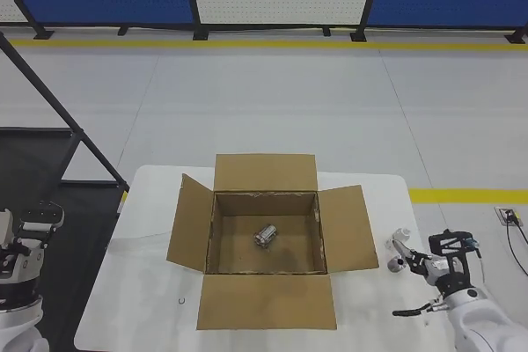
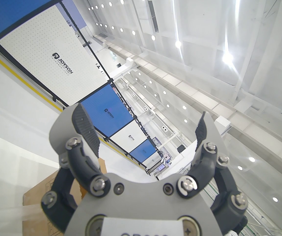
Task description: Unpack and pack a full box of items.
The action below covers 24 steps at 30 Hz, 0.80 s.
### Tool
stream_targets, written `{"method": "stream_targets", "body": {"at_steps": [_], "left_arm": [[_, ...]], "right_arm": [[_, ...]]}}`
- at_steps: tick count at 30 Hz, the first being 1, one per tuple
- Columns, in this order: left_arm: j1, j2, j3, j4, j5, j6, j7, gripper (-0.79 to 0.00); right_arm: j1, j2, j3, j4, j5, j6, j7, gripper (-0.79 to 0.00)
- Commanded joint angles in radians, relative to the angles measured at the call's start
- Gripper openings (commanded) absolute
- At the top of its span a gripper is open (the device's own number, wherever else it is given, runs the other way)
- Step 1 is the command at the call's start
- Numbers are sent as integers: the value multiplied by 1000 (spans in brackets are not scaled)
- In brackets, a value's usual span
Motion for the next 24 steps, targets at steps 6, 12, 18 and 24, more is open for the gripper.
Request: {"method": "stream_targets", "body": {"at_steps": [6, 12, 18, 24], "left_arm": [[0, 0, 0, 0, 0, 0, 0, 0], [0, 0, 0, 0, 0, 0, 0, 0], [0, 0, 0, 0, 0, 0, 0, 0], [0, 0, 0, 0, 0, 0, 0, 0]], "right_arm": [[78, 7, -27, 178, 4, -61, 157, 0], [153, 11, -52, 311, 42, -115, 219, 0], [209, 14, -75, 397, 54, -141, 250, -83], [262, 15, -99, 472, 78, -155, 279, -299]]}}
